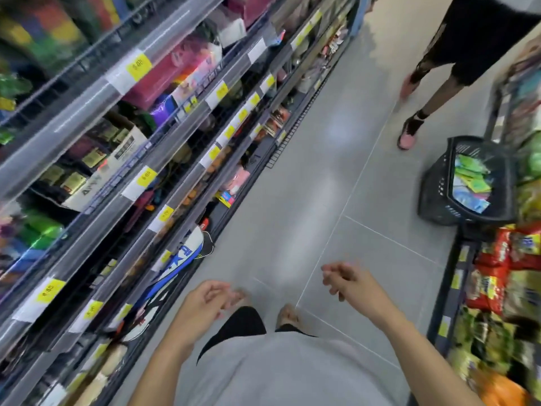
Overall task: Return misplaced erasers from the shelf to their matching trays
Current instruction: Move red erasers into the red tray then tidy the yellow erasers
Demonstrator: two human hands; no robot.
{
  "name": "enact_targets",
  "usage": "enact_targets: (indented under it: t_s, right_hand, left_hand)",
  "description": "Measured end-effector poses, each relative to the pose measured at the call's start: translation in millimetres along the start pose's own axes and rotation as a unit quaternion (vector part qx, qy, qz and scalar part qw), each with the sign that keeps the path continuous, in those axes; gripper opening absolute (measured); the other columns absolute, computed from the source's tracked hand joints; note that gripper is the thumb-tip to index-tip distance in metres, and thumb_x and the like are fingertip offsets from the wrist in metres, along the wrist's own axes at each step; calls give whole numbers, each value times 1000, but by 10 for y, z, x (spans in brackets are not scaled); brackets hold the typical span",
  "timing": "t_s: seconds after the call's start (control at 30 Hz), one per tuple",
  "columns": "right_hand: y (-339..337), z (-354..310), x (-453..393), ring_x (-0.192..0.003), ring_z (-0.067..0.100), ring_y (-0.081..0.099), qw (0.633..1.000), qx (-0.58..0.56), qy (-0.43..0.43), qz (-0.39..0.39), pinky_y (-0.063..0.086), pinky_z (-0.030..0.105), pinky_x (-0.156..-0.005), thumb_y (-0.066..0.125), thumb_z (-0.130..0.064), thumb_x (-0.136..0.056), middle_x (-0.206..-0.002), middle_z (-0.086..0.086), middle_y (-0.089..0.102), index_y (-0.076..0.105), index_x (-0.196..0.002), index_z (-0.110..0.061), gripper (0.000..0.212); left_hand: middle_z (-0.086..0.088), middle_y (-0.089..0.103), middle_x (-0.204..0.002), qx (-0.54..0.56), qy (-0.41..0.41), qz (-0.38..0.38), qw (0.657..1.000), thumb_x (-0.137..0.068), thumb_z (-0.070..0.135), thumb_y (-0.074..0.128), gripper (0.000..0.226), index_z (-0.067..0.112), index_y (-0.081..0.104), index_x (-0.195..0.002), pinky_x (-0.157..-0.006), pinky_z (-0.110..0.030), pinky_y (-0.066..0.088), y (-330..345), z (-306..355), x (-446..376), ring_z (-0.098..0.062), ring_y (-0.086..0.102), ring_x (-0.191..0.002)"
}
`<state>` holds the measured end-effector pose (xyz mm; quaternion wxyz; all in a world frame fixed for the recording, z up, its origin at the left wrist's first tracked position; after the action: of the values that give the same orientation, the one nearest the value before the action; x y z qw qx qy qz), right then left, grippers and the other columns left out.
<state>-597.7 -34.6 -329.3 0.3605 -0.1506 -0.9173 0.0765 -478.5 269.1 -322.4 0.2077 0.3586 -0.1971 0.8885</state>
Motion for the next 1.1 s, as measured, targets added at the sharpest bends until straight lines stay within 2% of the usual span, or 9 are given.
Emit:
enact_targets:
  t_s: [0.13,0.27,0.53,0.63,0.73,0.83,0.97,1.1]
  right_hand:
    - [-249,-375,-327,-67,9,65,999,-27,-40,20,50,23,-59,64,-24,-95,-84,-4,74,71,-100,-27,10]
    - [-450,-702,-710,-68,7,66,998,-35,-50,27,49,17,-58,64,-28,-93,-86,-4,74,72,-99,-31,10]
    - [-864,-1076,-1429,-66,6,63,998,-27,9,57,47,24,-59,63,-16,-97,-81,-1,74,71,-103,-21,11]
    - [-1041,-1176,-1686,-66,9,61,997,-29,21,66,48,26,-60,62,-14,-98,-84,2,74,71,-104,-19,13]
    - [-1254,-1306,-1970,-65,10,62,996,-38,27,74,49,27,-60,63,-18,-97,-85,5,74,71,-106,-21,12]
    - [-1465,-1502,-2333,-64,11,61,997,-32,26,61,49,29,-61,63,-21,-97,-86,10,73,72,-102,-24,11]
    - [-1782,-1952,-3021,-63,8,62,999,-17,-11,36,49,26,-61,61,-15,-98,-88,7,74,72,-101,-23,14]
    - [-2114,-2766,-3671,-63,3,63,998,-2,-66,-4,48,18,-58,62,-11,-97,-89,7,72,71,-104,-14,12]
  left_hand:
    - [-5,79,-100,-9,-1,-11,1000,-98,17,68,12,17,70,-109,-82,-33,55,117,301,-298,-14,71,-87]
    - [-6,78,-101,-13,4,-24,1000,-97,15,68,12,17,70,-108,-78,-30,55,213,668,-777,-10,70,-81]
    - [-2,79,-97,-27,33,-50,998,-98,15,66,11,18,70,-108,-71,-24,54,294,1827,-1889,-7,70,-78]
    - [-1,79,-98,-28,49,-59,997,-97,16,68,11,17,70,-108,-74,-24,54,285,2333,-2265,-8,71,-81]
    - [0,80,-97,-15,59,-52,997,-95,18,71,12,20,71,-107,-80,-31,55,296,2769,-2567,-10,72,-84]
    - [0,80,-98,-18,70,-42,997,-97,18,69,12,22,71,-108,-80,-34,55,338,3126,-2827,-8,72,-81]
    - [0,79,-97,-12,61,-6,998,-95,21,72,12,23,73,-107,-79,-29,54,477,3532,-3025,-10,73,-84]
    - [-2,79,-98,35,83,53,994,-99,18,66,11,20,72,-108,-74,-25,51,581,4161,-2981,-11,67,-78]
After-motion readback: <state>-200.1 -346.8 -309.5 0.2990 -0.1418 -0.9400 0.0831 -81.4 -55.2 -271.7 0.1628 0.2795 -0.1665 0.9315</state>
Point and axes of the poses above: each hand's wrist, its own x-axis away from the middle knuckle, its own y-axis out of the palm, z = x × y, the point moved 2 cm from there along -x, towards the middle knuckle
